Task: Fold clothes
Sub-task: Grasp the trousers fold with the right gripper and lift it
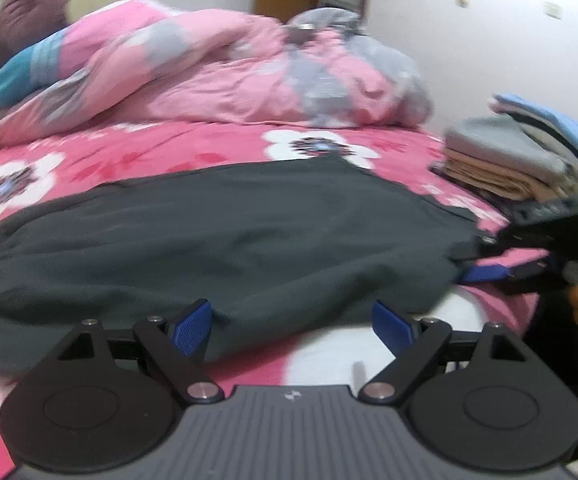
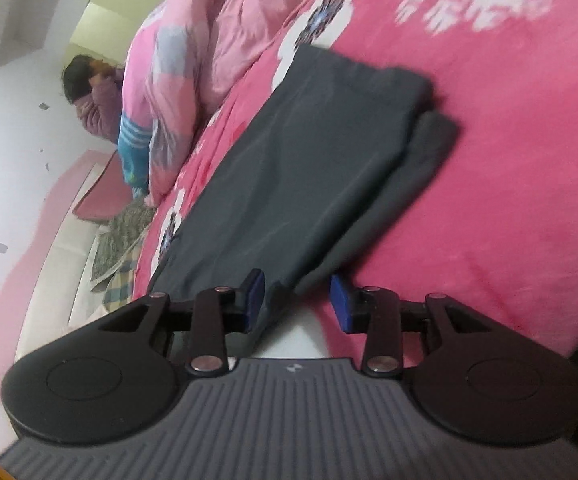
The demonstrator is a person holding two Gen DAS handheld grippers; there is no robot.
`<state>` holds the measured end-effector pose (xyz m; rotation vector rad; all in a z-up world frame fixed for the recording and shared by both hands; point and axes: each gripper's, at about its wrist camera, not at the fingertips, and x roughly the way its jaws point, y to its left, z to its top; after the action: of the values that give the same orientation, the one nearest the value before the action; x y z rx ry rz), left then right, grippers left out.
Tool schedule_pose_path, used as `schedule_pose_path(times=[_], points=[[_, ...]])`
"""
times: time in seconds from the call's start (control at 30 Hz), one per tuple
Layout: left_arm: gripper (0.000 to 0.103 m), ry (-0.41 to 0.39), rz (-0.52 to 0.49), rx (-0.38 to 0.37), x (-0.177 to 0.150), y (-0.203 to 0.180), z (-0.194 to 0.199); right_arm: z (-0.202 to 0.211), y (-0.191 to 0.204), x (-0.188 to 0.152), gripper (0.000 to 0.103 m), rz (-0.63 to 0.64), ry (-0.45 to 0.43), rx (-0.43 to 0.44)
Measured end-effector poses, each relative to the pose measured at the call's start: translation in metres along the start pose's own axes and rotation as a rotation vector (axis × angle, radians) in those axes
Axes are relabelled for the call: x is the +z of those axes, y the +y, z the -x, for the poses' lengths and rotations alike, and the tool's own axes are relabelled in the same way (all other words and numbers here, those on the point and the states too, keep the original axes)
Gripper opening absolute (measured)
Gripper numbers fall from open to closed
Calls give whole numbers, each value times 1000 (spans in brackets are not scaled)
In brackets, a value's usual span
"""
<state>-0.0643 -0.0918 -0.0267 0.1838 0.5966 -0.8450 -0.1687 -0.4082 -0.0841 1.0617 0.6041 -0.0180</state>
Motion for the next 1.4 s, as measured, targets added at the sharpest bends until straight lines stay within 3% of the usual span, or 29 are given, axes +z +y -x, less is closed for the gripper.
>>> schedule_pose_path(times=[0.03,0.1,0.2,0.5,0.63,0.97,1.03,1.2,1.4], points=[[88,0,-29,-4,-1,-6,-3,-2,1,-1,32,-4,4,5],[88,1,-84,-5,-4,-18,-10,-7,1,-4,11,-18,16,22],[87,12,-132,-10,-6,-30,-18,-15,0,-5,4,-51,35,57],[87,-29,-112,7,4,-20,-12,-23,-3,19,2,-198,29,262],[87,-20,-103,37,9,-15,-16,-42,-9,35,2,-292,46,308],[87,-1,-46,142,17,8,-37,-89,-28,54,6,-438,62,306],[87,3,1,156,20,18,-41,-88,-24,52,8,-415,73,309],[87,4,137,149,24,43,-45,-82,-11,43,30,-335,107,314],[87,-5,224,144,26,61,-45,-74,6,33,35,-240,146,319]])
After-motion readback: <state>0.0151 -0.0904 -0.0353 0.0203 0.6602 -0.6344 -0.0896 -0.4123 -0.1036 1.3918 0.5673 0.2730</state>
